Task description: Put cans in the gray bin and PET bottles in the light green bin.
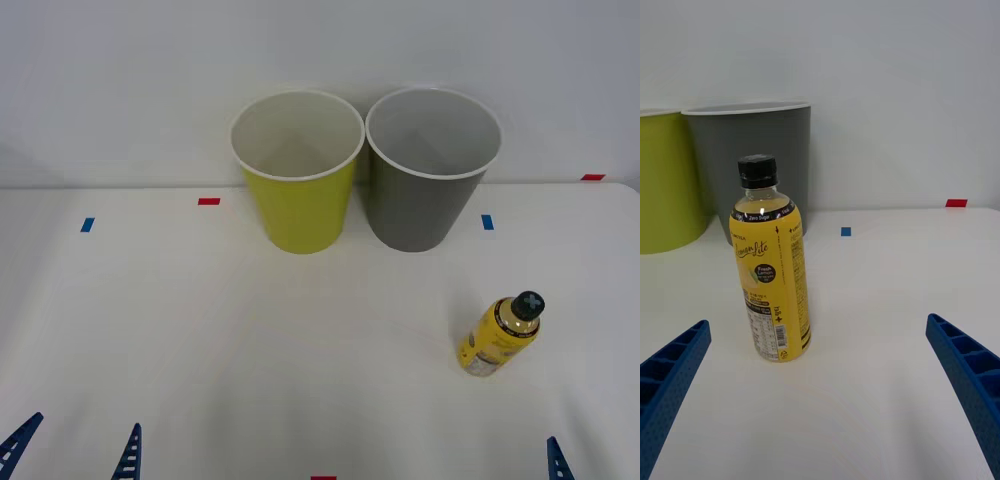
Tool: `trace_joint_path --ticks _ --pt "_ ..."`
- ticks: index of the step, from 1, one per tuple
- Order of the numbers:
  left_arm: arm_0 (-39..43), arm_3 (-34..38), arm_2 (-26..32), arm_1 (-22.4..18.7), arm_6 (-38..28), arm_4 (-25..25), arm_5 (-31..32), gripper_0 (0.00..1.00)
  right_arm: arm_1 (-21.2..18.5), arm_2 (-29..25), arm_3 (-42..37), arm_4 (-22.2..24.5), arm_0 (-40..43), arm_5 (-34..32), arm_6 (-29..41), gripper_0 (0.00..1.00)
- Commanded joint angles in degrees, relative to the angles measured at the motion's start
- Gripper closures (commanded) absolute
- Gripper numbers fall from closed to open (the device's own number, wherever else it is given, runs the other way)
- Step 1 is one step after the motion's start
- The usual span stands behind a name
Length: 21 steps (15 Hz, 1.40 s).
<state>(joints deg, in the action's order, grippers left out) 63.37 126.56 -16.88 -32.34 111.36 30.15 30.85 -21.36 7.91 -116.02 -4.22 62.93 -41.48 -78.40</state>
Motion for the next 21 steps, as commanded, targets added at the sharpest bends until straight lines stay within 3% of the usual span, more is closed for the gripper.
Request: trace_joint_path --ticks 1,21 --pt "0.0 0.0 0.0 0.0 0.0 0.0 0.0 0.0 0.0 0.0 0.0 0.0 0.0 0.0 0.0 0.0" --pt "0.0 0.0 0.0 0.0 0.0 0.0 0.0 0.0 0.0 0.0 0.0 0.0 0.0 0.0 0.0 0.0"
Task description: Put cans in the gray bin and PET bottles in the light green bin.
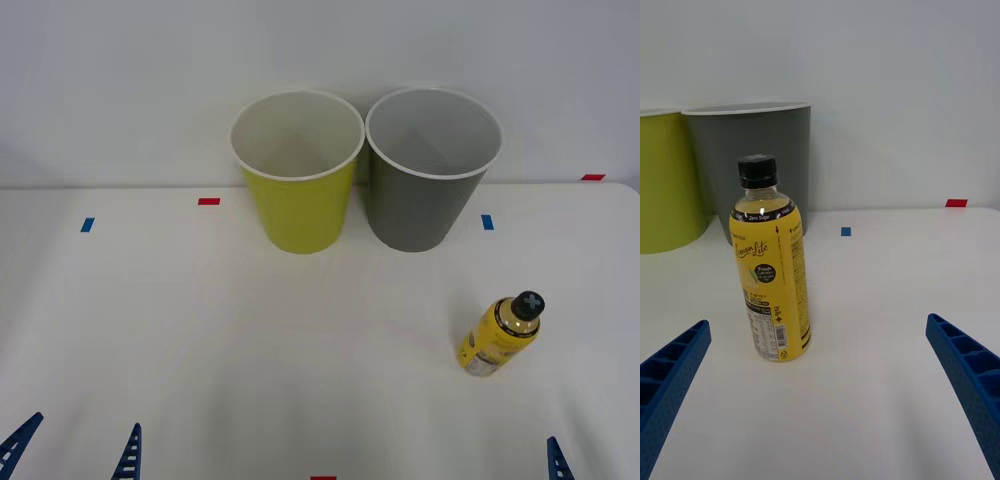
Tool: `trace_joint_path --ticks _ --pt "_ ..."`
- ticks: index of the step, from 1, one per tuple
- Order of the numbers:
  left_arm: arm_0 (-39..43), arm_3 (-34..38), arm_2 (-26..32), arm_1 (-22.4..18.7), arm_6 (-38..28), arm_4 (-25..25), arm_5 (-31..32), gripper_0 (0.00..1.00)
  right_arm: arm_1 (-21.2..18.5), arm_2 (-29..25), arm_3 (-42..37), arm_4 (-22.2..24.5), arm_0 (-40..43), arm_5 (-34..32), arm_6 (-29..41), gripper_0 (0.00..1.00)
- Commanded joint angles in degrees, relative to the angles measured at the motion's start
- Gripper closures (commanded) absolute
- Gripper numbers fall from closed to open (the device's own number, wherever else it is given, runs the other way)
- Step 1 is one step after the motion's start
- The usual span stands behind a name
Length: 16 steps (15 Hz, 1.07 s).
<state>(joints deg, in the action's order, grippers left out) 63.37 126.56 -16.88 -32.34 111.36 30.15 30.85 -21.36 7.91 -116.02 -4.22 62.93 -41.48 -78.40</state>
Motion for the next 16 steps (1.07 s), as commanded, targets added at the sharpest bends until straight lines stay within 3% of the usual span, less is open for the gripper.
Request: trace_joint_path --ticks 1,16 --pt "0.0 0.0 0.0 0.0 0.0 0.0 0.0 0.0 0.0 0.0 0.0 0.0 0.0 0.0 0.0 0.0" --pt "0.0 0.0 0.0 0.0 0.0 0.0 0.0 0.0 0.0 0.0 0.0 0.0 0.0 0.0 0.0 0.0"
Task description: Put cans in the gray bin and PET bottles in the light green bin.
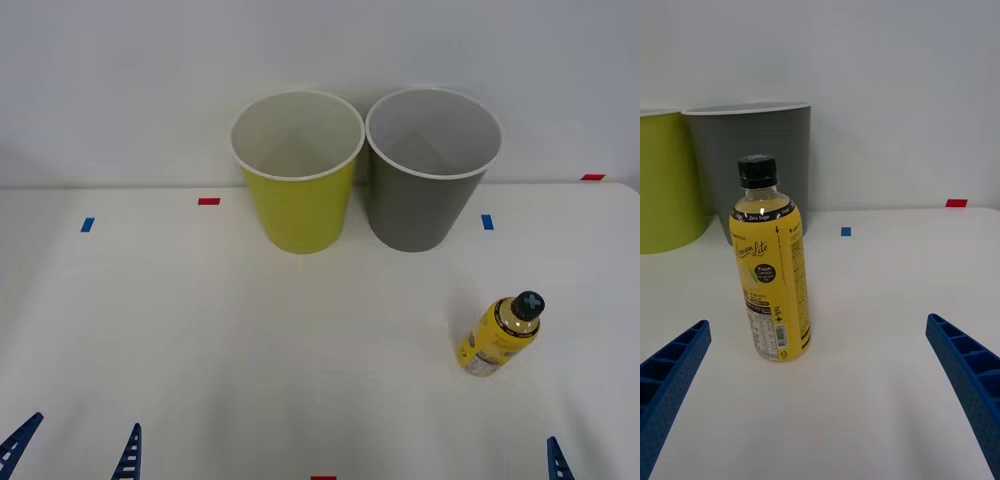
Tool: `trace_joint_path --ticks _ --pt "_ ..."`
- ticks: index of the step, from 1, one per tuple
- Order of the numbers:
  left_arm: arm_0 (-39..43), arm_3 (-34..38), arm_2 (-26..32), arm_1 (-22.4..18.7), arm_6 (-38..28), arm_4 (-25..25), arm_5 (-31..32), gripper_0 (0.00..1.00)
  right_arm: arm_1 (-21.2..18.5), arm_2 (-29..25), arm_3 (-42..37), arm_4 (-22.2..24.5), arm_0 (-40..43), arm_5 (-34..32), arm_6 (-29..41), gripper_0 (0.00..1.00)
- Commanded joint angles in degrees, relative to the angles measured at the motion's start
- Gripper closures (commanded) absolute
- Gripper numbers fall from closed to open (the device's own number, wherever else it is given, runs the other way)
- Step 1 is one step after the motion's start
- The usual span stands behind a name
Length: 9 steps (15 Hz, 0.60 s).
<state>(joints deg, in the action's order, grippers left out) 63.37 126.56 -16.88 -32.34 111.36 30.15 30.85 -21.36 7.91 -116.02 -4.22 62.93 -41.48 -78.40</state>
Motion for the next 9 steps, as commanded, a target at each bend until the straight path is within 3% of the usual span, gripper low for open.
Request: trace_joint_path --ticks 1,5,7,9 --pt "0.0 0.0 0.0 0.0 0.0 0.0 0.0 0.0 0.0 0.0 0.0 0.0 0.0 0.0 0.0 0.0" --pt "0.0 0.0 0.0 0.0 0.0 0.0 0.0 0.0 1.49 1.32 2.2 0.18 -1.76 0.18 -0.44 0.0" --pt "0.0 0.0 0.0 0.0 0.0 0.0 0.0 0.0 0.35 3.25 1.93 -0.7 -2.46 -0.97 -1.93 0.0" --pt "0.0 0.0 0.0 0.0 0.0 0.0 0.0 0.0 -2.2 5.45 2.02 -3.69 -3.78 -1.58 -8.79 0.0"
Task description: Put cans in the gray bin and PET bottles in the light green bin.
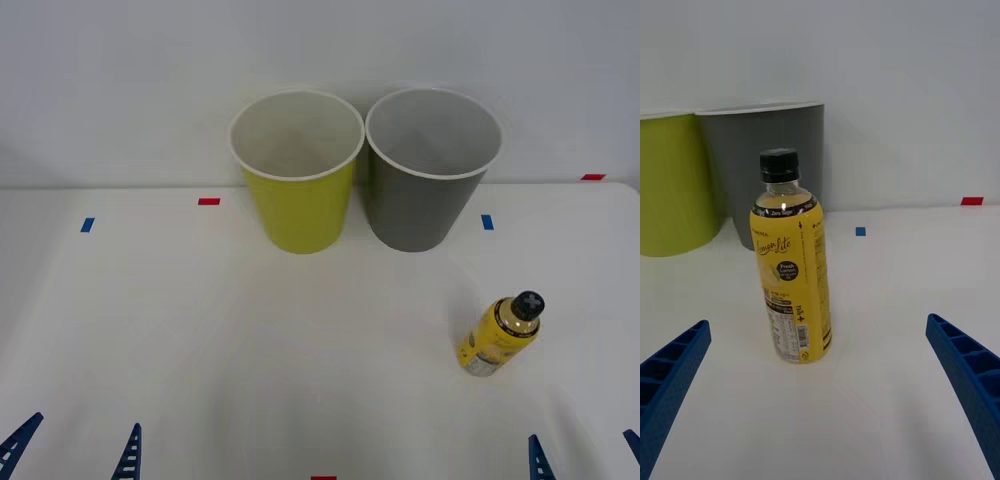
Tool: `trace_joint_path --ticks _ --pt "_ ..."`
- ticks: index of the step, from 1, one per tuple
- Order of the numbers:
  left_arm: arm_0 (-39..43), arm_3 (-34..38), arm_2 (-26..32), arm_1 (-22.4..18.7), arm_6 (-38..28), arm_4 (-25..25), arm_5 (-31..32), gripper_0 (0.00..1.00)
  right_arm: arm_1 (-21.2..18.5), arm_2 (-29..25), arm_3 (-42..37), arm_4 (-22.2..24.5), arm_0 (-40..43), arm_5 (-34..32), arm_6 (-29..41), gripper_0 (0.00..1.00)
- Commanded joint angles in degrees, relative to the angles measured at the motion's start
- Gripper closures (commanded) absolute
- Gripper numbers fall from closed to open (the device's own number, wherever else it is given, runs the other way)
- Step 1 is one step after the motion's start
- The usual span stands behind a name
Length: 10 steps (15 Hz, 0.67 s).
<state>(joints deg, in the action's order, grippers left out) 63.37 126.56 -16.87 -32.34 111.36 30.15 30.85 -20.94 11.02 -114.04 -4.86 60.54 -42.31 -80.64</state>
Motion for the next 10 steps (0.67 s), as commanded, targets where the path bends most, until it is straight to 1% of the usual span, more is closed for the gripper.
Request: trace_joint_path --ticks 1,2,3,6,8,10 --pt "0.0 0.0 0.0 0.0 0.0 0.0 0.0 0.0 -4.11 4.18 0.05 -5.86 -1.92 -0.85 -9.1 0.0" --pt "0.0 0.0 0.0 0.0 0.0 0.0 0.0 0.0 -6.04 6.2 0.05 -9.29 -2.53 -1.28 -12.17 0.0" --pt "0.0 0.0 0.0 0.0 0.0 0.0 0.0 0.0 -7.62 7.7 0.58 -11.66 -3.15 -2.08 -15.16 0.0" --pt "0.0 0.0 0.0 0.0 0.0 0.0 0.0 0.0 -10.35 13.06 4.53 -16.85 -8.07 -6.03 -20.79 0.0" --pt "0.0 0.0 0.0 0.0 0.0 0.0 0.0 0.0 -11.93 14.47 4.71 -18.17 -10.88 -6.03 -24.48 0.0" --pt "0.0 0.0 0.0 0.0 0.0 0.0 0.0 0.0 -13.77 16.05 4.97 -21.77 -13.6 -4.8 -25.62 0.0"
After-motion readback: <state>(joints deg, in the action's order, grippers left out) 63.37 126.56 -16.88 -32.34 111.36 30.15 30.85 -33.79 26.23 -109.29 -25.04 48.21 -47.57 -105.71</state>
